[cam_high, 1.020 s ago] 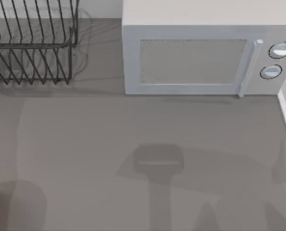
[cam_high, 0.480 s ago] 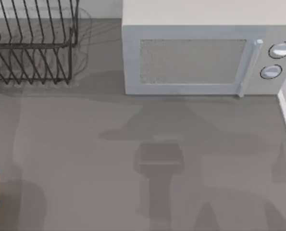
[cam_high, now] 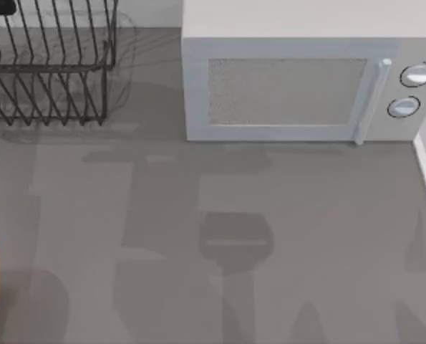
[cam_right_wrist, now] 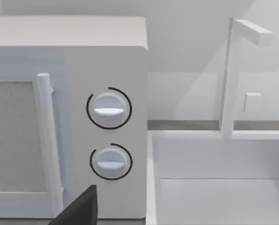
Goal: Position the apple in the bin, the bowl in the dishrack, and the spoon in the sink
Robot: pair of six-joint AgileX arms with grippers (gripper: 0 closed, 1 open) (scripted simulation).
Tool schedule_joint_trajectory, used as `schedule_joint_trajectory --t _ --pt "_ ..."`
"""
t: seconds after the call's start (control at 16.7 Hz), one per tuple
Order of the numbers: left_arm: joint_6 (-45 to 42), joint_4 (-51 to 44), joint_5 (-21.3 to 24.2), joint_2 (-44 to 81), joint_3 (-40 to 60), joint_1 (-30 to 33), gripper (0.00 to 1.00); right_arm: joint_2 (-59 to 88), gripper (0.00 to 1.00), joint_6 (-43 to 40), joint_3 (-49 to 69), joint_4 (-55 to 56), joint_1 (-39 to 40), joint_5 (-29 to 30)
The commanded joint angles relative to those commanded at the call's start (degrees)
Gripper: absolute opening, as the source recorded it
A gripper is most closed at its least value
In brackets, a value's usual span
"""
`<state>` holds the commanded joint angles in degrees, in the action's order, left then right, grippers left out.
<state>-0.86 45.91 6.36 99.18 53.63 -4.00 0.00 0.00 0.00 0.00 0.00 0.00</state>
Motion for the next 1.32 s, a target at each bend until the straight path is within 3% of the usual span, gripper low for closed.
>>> schedule_joint_trajectory --t 0.36,1.14,1.32 --pt "-0.04 1.67 -0.31 1.4 -0.71 0.17 0.0 0.0 1.0 0.0 0.0 0.0 0.0 0.0" --pt "-0.04 1.67 -0.31 1.4 -0.71 0.17 0.98 0.0 1.0 0.0 0.0 0.0 0.0 0.0" --pt "-0.04 1.67 -0.31 1.4 -0.71 0.17 1.0 0.0 1.0 0.0 0.0 0.0 0.0 0.0"
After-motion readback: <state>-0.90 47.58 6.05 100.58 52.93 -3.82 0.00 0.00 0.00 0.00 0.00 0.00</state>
